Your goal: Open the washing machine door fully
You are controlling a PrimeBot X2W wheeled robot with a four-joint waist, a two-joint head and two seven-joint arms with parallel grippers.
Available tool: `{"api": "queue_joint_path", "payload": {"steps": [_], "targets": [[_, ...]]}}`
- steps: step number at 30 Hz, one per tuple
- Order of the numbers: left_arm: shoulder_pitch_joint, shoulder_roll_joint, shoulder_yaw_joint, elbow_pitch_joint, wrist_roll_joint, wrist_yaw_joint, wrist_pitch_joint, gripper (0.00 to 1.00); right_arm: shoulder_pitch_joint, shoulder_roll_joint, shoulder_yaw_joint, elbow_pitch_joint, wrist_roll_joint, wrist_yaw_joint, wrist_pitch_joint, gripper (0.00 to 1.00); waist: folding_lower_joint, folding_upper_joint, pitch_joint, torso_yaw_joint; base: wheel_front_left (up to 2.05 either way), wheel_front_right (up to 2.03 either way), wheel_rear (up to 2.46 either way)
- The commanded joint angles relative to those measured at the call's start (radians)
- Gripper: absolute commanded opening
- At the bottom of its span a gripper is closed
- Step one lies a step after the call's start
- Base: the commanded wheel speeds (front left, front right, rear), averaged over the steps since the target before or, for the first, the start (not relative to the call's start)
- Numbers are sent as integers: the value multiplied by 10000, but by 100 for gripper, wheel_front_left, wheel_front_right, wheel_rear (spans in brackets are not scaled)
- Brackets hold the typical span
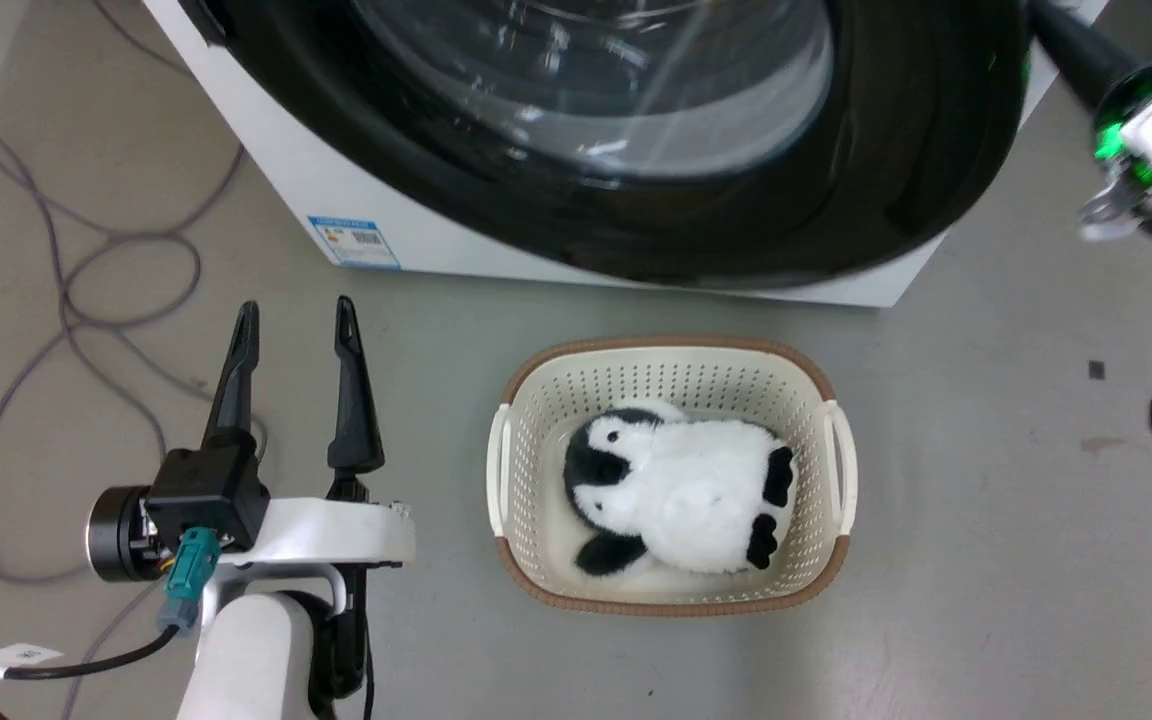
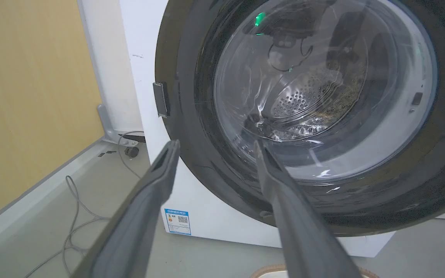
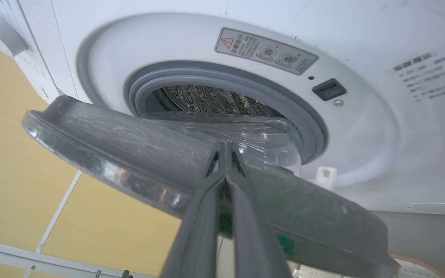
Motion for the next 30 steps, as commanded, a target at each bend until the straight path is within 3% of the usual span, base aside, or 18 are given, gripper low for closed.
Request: {"api": "queue_joint_path", "payload": {"steps": [1,30], "targets": [[136,8,59,23,65,-13,-55,100,265,445,269,-335,103,77,95,0,0,0,-158,-85,0,0,0],[1197,8,317,291,234,-176,-55,100,4334,935,1529,-4007,935,77,540,0,0,0,-1783,-357,0,0,0]]}}
